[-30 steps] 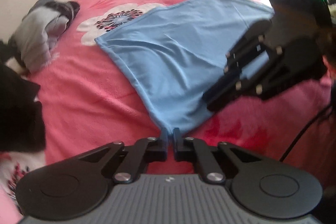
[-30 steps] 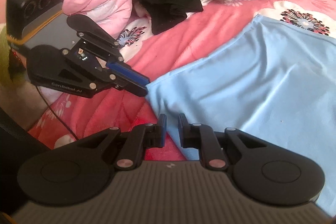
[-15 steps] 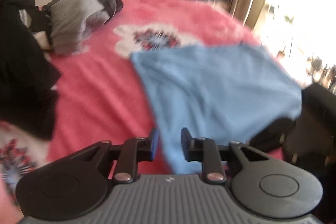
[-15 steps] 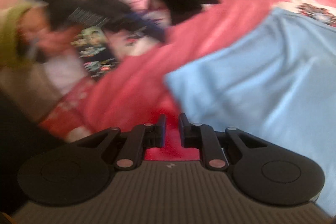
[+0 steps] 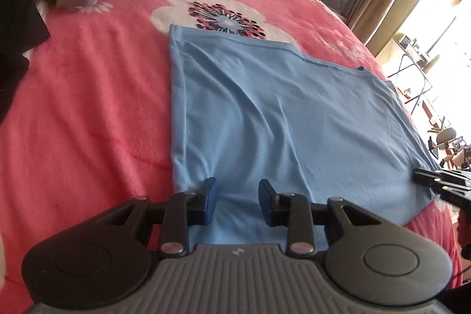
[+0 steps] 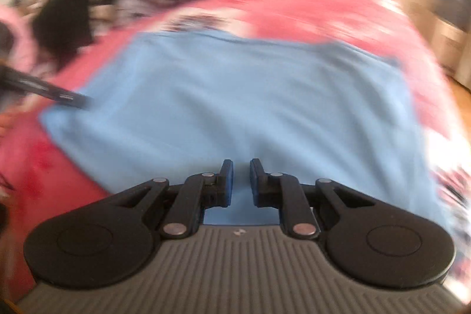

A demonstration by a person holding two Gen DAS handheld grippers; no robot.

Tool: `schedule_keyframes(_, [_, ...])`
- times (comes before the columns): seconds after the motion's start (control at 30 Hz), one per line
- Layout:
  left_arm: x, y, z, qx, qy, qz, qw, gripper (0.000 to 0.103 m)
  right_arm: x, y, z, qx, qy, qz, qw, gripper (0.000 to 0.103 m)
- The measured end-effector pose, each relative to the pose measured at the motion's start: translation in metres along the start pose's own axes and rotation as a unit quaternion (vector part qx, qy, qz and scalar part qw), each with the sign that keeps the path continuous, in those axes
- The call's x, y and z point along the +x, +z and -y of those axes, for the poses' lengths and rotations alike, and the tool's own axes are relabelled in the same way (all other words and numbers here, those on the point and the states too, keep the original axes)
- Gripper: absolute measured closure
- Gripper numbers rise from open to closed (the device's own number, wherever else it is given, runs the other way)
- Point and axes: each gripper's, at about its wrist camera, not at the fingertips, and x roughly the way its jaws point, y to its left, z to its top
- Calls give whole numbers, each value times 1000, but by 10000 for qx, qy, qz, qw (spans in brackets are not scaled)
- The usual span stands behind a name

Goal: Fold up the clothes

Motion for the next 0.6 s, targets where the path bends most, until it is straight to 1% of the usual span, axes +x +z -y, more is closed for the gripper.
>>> schedule_keyframes(0.03, [0, 0, 0, -30, -1, 1, 10000, 70, -10, -7, 19, 168, -162, 34, 9997, 98])
schedule_keyframes(0.13, [-2, -2, 1, -70, 20, 22, 10000, 69, -31, -16, 55, 437, -843, 129, 9954, 98])
schedule_keyframes(0.17, [-1, -1, 1, -81, 21, 36, 10000, 68, -36, -19, 65, 466, -1114, 147, 9926, 98])
schedule_keyframes(0.2, [-1, -1, 2, -89, 18, 51, 9999, 67, -42, -20, 74, 618, -1310, 219, 9892, 96])
schedule_keyframes(0.27, [0, -1, 3, -96, 10, 82, 9999, 61, -47, -19, 84, 789, -1417, 335, 9862, 95])
schedule_keyframes(0.3, [0, -1, 4, -86, 6, 90, 9999, 60, -48, -16, 83, 796, -1355, 397, 9868, 95])
schedule_keyframes(0.37, [1, -1, 7, -53, 1, 93, 9999, 55, -46, -15, 79, 747, -1030, 437, 9909, 95])
schedule_keyframes(0.4, [1, -1, 7, -40, 4, 89, 10000, 54, -45, -14, 77, 720, -861, 454, 9926, 95])
schedule_keyframes(0.5, [2, -1, 10, 18, 22, 84, 10000, 53, -37, -22, 81, 600, -1045, 87, 9927, 97])
schedule_keyframes(0.53, [2, -2, 10, 41, 26, 87, 10000, 53, -41, -25, 90, 822, -1218, 98, 9891, 95])
schedule_keyframes(0.6, [2, -2, 11, 84, 37, 92, 9999, 53, -52, -32, 110, 1341, -1592, 159, 9780, 94])
